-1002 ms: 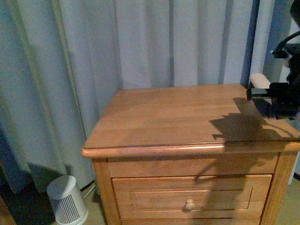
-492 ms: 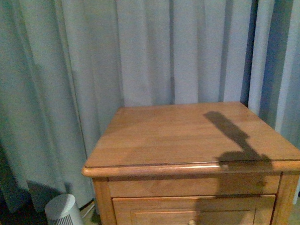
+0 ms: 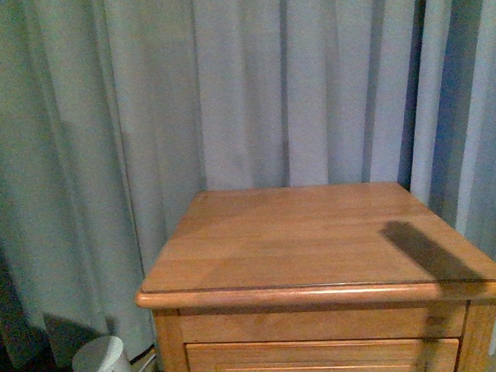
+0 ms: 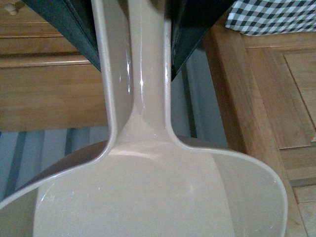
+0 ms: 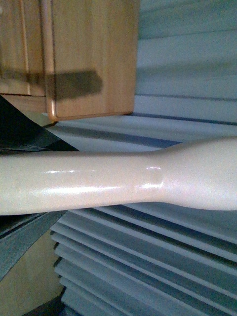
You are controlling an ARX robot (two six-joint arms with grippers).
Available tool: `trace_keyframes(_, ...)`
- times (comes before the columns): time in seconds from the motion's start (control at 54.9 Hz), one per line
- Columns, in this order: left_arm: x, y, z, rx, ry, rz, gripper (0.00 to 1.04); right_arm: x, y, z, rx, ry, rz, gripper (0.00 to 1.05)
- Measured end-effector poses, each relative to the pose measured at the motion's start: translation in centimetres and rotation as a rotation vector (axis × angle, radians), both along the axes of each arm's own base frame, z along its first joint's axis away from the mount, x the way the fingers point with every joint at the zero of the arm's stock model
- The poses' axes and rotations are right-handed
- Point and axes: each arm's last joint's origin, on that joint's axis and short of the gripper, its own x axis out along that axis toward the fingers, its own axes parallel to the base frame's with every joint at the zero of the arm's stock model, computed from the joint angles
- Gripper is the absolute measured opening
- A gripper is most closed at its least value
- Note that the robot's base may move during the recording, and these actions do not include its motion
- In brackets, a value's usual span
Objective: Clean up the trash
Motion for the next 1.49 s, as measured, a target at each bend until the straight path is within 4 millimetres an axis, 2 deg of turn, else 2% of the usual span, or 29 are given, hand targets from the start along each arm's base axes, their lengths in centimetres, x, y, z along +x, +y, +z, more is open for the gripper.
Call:
trace_keyframes(0.109,0.0,0.0,0.0,0.0,0.0,-0.001,0.28,-0.3,0.0,-1.4,-0.006,0.017,-0.02,0.2)
trace_keyframes(0.237,0.0,0.0,0.0,0.0,0.0,0.0,0.28,-0.4,0.0,-1.8,0.002,0.02,-0.031,0.2)
trace_keyframes(1.494,0.0,0.0,-0.1,-0.001,0.001,0.003,0.28,-0.3,0.2,-1.8,0.024,0.016,-0.031,0.2)
